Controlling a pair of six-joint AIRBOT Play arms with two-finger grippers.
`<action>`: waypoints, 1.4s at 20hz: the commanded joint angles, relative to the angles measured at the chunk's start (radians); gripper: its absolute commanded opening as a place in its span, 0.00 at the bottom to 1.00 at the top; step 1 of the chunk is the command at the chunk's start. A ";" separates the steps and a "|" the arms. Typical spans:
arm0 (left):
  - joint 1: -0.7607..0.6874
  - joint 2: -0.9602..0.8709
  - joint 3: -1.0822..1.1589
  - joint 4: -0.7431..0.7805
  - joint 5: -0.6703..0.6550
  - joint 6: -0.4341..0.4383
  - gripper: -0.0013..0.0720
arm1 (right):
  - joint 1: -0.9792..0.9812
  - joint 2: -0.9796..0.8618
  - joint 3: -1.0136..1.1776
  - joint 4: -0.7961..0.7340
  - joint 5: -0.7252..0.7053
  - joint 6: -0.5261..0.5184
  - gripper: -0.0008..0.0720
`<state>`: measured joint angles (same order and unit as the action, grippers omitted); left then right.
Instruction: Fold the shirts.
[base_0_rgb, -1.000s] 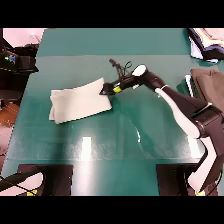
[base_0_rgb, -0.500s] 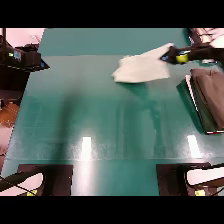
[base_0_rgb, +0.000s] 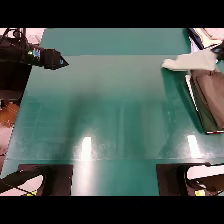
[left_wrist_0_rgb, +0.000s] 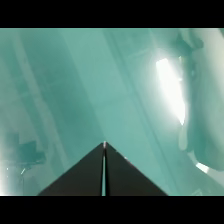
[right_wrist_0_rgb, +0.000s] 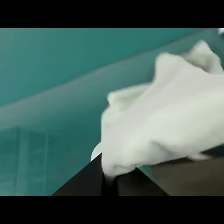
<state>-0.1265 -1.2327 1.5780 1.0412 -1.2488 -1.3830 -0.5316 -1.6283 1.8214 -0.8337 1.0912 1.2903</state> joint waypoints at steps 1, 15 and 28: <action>-0.027 0.000 0.000 0.002 0.014 -0.009 0.05 | -0.052 -0.040 0.132 0.002 -0.009 -0.013 0.02; -0.027 -0.002 0.000 0.007 0.007 -0.005 0.05 | -0.198 0.268 0.013 -0.001 0.065 -0.060 0.02; -0.027 -0.002 0.000 0.013 0.006 0.030 0.05 | -0.435 0.573 -0.514 -0.488 0.290 0.079 0.73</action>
<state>-0.1539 -1.2339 1.5780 1.0527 -1.2415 -1.3766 -0.9207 -1.1175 1.4151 -1.1580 1.3441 1.3289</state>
